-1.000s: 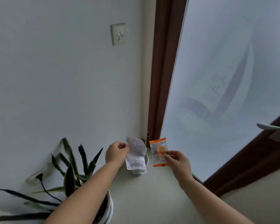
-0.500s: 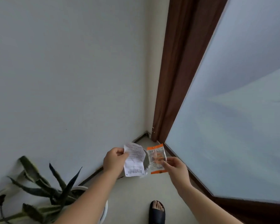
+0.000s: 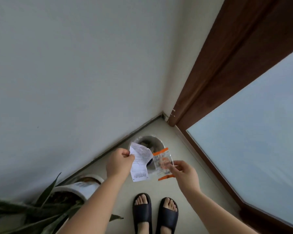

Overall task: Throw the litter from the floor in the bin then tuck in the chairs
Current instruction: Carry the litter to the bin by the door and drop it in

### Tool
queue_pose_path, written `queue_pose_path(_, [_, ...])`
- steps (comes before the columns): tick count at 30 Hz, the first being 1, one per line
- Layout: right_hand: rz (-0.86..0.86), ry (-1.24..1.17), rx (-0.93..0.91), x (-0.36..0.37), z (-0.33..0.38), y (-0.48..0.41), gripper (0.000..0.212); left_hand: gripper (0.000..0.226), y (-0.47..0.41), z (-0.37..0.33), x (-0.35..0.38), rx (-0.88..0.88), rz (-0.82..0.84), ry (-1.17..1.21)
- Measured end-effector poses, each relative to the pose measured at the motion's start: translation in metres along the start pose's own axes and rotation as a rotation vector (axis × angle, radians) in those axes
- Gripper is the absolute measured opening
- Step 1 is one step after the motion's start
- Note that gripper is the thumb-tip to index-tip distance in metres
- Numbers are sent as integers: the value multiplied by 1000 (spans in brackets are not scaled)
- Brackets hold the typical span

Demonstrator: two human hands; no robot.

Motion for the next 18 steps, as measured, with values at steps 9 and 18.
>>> queue_pose_path(9, [-12,88,48,37,-70,-122,19,11,-108,80,62,-204,-54,-10])
queue_pose_path(18, [218,246,100,58,-103,-168,54,35,-139,82,103,-217,122,63])
Point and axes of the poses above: each hand's wrist, its own y-axis away from the middle knuckle, its own x-axis out of the palm, z = x × y, the point moved 6 cm from there along -y, towards the middle knuckle, and after that the axes turned 11 degrees about z, right-handed, at the moved point
